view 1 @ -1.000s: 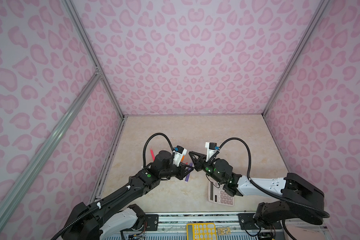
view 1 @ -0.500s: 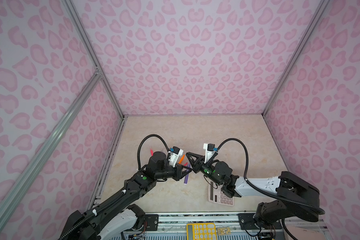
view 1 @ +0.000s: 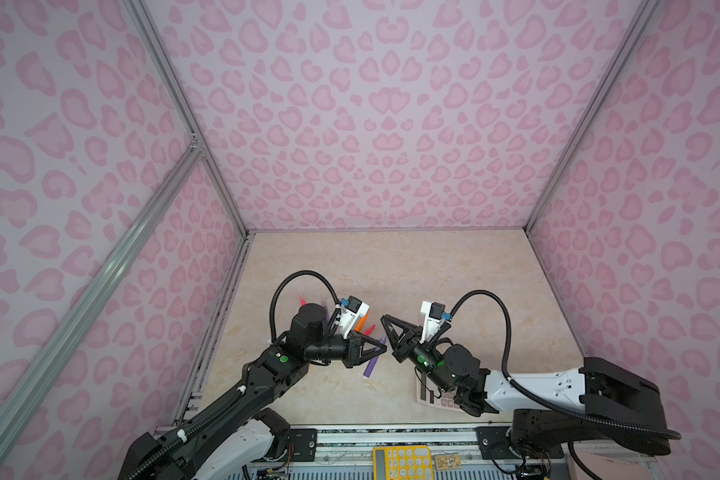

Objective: Insert the pens into the pen caps
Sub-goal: 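Withdraw the right gripper while the left gripper carries the capped marker toward the pens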

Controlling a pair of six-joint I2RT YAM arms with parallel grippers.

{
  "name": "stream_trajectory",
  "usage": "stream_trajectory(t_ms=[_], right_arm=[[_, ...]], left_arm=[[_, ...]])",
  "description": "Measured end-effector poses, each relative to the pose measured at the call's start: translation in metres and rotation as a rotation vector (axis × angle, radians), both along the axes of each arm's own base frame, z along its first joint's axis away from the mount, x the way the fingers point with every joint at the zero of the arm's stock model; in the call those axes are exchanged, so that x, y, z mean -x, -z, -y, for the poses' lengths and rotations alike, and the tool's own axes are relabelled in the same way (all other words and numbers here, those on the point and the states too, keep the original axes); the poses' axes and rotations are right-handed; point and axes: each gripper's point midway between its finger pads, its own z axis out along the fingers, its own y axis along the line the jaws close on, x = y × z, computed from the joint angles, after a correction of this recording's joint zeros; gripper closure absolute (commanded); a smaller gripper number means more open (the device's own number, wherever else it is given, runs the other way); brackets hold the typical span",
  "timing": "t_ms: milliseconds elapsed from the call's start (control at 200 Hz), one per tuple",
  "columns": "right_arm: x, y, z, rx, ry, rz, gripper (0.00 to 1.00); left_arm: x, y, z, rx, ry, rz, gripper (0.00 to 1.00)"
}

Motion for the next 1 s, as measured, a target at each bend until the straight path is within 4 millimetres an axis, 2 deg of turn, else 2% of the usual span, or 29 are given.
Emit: stream_trajectory(t_ms=[120, 240, 270, 330, 400, 465, 575, 690, 740, 800, 885, 1000], right_arm=[[-0.003, -0.007, 0.000, 0.022, 0.028, -0.001, 0.99], [-0.009, -0.021, -0.002, 0.090, 0.063, 0.019, 0.60], [-0.006, -0.021, -0.005, 0.123, 0.047, 0.025, 0.52], [0.008, -0.024, -0.016, 0.185, -0.026, 0.042, 0.43], [0.006, -0.036, -0.012, 0.219, -0.011, 0.066, 0.37], [-0.003, -0.047, -0.001, 0.235, 0.050, 0.086, 0.33], [-0.020, -0.065, 0.015, 0.253, 0.124, 0.126, 0.29], [-0.050, -0.097, 0.032, 0.236, 0.211, 0.153, 0.24], [-0.061, -0.114, 0.039, 0.225, 0.237, 0.167, 0.13], [-0.068, -0.125, 0.044, 0.230, 0.248, 0.184, 0.11], [-0.074, -0.120, 0.054, 0.282, 0.272, 0.181, 0.11], [-0.088, -0.090, 0.082, 0.384, 0.321, 0.146, 0.11]], left_arm=[[-0.003, -0.006, 0.000, 0.012, -0.013, 0.032, 0.96], [-0.011, -0.018, -0.002, 0.016, -0.054, 0.086, 0.96], [-0.027, -0.022, -0.007, 0.003, -0.150, 0.111, 0.96], [-0.070, -0.033, -0.027, -0.023, -0.387, 0.163, 0.96], [-0.090, -0.030, -0.041, -0.070, -0.524, 0.171, 0.96], [-0.106, -0.018, -0.053, -0.131, -0.630, 0.151, 0.96], [-0.129, 0.015, -0.078, -0.276, -0.796, 0.088, 0.96], [-0.143, 0.042, -0.088, -0.412, -0.863, 0.035, 0.96], [-0.150, 0.052, -0.092, -0.469, -0.888, 0.019, 0.96], [-0.158, 0.063, -0.096, -0.539, -0.910, -0.001, 0.96], [-0.167, 0.076, -0.098, -0.631, -0.930, -0.028, 0.96], [-0.177, 0.090, -0.101, -0.723, -0.942, -0.056, 0.96]])
